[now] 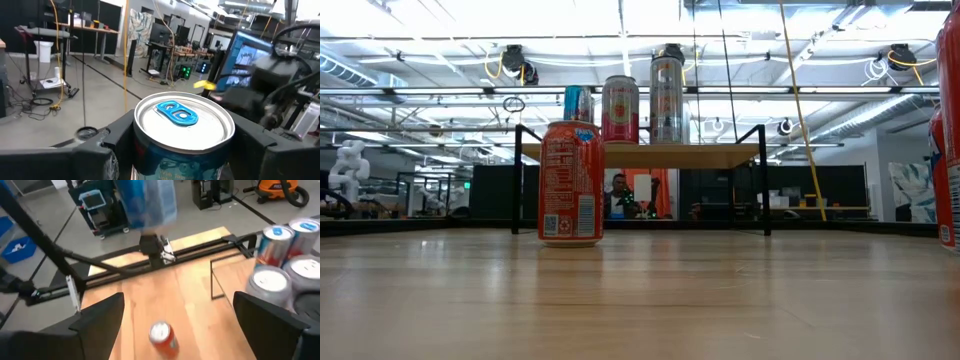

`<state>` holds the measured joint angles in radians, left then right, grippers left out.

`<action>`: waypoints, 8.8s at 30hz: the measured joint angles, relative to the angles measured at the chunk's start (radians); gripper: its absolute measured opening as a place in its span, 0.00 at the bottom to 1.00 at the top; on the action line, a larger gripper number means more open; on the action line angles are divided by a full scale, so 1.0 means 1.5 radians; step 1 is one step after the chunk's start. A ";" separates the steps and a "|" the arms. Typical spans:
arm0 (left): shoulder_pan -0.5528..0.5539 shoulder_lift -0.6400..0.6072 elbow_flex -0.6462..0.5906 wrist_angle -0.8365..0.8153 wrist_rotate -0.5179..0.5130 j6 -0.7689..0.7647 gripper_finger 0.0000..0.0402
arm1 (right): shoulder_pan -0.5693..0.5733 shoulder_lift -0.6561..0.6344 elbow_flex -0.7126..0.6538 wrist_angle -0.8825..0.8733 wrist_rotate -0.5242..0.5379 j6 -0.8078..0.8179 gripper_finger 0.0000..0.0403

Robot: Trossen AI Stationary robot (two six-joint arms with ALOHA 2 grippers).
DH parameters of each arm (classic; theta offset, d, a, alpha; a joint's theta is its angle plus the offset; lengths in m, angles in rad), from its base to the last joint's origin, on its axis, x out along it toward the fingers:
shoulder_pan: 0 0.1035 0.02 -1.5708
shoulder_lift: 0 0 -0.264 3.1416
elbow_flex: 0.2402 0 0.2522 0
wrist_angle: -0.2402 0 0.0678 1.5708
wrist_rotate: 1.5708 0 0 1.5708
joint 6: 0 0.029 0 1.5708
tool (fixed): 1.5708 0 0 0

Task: Place canned beverage on shelf
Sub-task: Put the blue soda can aligned with the other blue soda can on the shelf

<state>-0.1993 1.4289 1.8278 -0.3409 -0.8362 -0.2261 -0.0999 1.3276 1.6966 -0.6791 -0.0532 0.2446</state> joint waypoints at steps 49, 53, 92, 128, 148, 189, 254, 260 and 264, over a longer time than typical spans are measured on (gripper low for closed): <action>0.239 -0.247 -0.599 0.278 0.158 0.019 0.60 | 0.002 -0.175 -0.001 -0.129 0.001 0.106 0.87; 0.241 -0.245 -0.599 0.277 0.157 0.027 0.61 | 0.002 -0.174 -0.001 -0.129 0.002 0.104 0.87; 0.321 -0.161 -0.744 0.495 0.145 0.049 0.61 | 0.002 -0.158 -0.001 -0.104 0.003 0.086 0.87; 0.338 -0.136 -0.744 0.497 0.133 0.010 0.61 | 0.002 -0.158 -0.001 -0.104 0.003 0.091 0.87; 0.338 -0.134 -0.743 0.494 0.159 0.039 0.74 | 0.002 -0.158 -0.001 -0.104 0.003 0.089 0.87; 0.114 -0.186 -0.738 0.191 0.065 -0.165 0.47 | 0.002 -0.126 -0.001 -0.104 0.002 0.091 0.87; 0.261 -0.175 -0.739 0.205 0.113 -0.071 0.13 | 0.002 -0.119 -0.001 -0.069 0.000 0.078 0.87; 0.261 -0.175 -0.739 0.206 0.113 -0.071 0.13 | 0.002 -0.119 -0.001 -0.069 0.000 0.079 0.87; 0.261 -0.175 -0.739 0.206 0.113 -0.070 0.13 | 0.002 -0.119 -0.001 -0.069 0.000 0.078 0.87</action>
<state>0.1925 1.1660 0.7197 -0.0322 -0.6669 -0.3318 -0.0967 1.1488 1.6951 -0.7830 -0.0532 0.3622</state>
